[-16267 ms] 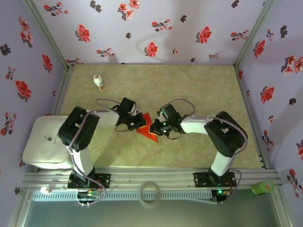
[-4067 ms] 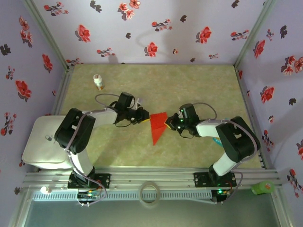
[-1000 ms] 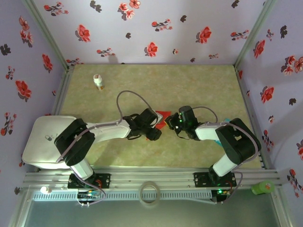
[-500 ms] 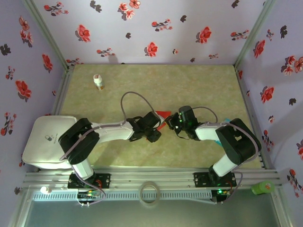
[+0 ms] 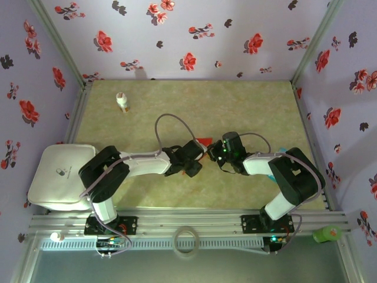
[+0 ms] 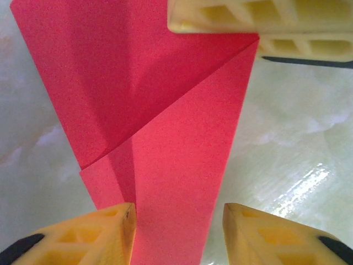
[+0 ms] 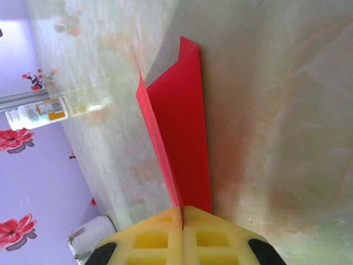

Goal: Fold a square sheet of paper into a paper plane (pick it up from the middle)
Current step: Fold the wing for the fifth time at the center of the table.

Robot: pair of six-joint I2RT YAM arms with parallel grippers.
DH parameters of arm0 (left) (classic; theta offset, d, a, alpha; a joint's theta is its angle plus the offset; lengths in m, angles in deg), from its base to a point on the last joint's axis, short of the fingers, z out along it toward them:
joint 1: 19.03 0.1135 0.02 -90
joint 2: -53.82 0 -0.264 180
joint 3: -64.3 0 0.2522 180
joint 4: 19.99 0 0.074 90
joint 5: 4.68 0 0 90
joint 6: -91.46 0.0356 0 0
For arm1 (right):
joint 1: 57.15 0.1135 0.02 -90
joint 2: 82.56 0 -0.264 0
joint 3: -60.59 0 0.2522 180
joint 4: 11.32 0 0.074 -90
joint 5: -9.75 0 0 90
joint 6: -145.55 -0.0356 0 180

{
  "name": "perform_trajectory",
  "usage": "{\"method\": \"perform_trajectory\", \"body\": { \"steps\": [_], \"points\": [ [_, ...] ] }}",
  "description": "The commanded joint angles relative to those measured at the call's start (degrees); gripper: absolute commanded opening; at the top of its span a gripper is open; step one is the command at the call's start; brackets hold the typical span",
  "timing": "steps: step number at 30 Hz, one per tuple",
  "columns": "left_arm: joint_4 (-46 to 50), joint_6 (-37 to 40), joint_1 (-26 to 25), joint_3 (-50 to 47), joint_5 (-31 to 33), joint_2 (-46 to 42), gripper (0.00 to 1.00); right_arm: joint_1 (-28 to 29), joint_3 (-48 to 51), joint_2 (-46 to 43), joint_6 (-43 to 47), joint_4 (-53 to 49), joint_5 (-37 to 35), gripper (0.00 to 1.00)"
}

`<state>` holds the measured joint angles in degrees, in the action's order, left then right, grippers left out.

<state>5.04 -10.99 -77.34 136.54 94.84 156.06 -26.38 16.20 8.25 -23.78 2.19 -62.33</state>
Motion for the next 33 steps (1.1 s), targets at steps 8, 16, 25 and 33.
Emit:
{"method": "perform_trajectory", "body": {
  "steps": [8,16,25,33],
  "points": [
    [1.83,2.52,-1.77,1.90,5.55,1.56,0.43,0.44,-0.03,-0.99,-1.17,2.05,-0.64,0.03],
    [2.11,3.57,-2.69,2.36,8.04,1.66,0.34,0.44,-0.04,-1.15,-1.22,2.01,-0.61,0.04],
    [2.44,4.14,-3.04,2.17,9.41,1.83,0.28,0.44,0.13,-1.40,-1.17,2.00,-0.76,0.05],
    [2.50,4.63,-3.13,1.90,10.77,1.74,0.28,0.44,-0.04,-1.51,-1.08,1.87,-0.48,0.03]
  ]
}}
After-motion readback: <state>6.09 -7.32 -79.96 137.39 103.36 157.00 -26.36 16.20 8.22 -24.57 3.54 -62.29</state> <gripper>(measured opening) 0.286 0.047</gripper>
